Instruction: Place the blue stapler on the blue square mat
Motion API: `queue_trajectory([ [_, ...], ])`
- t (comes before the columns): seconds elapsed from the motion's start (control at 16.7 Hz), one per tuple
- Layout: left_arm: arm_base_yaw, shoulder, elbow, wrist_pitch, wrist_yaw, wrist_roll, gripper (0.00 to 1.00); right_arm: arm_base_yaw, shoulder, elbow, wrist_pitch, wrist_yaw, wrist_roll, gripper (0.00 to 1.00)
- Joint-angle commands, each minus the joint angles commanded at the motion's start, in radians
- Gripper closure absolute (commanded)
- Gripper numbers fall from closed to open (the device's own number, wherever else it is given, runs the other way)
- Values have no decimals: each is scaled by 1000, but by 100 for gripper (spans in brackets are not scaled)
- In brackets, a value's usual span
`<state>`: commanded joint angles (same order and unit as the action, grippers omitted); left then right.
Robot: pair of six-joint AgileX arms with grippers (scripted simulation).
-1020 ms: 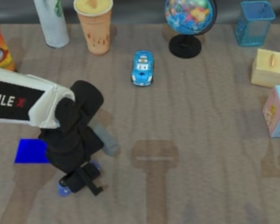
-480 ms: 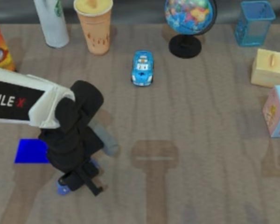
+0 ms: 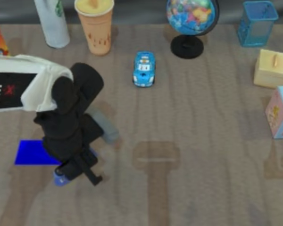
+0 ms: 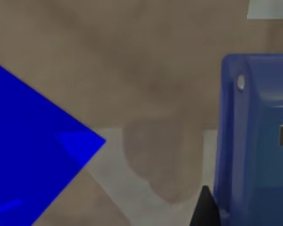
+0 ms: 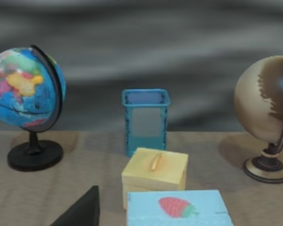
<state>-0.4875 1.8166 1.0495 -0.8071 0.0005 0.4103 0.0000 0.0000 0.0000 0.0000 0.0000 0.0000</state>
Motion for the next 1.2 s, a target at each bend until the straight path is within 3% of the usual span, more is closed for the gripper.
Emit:
queue_trajectory([
  [0.3, 8, -103, 108, -213, 0, -2, 100, 0, 0, 0, 0, 0, 0, 0],
  [0.78, 7, -106, 123, -229, -1, -30, 100, 0, 0, 0, 0, 0, 0, 0],
  [0.96, 19, -80, 158, -245, -1, -154, 100, 0, 0, 0, 0, 0, 0, 0],
  [1.2, 57, -36, 213, -276, -3, -465, 100, 0, 0, 0, 0, 0, 0, 0],
])
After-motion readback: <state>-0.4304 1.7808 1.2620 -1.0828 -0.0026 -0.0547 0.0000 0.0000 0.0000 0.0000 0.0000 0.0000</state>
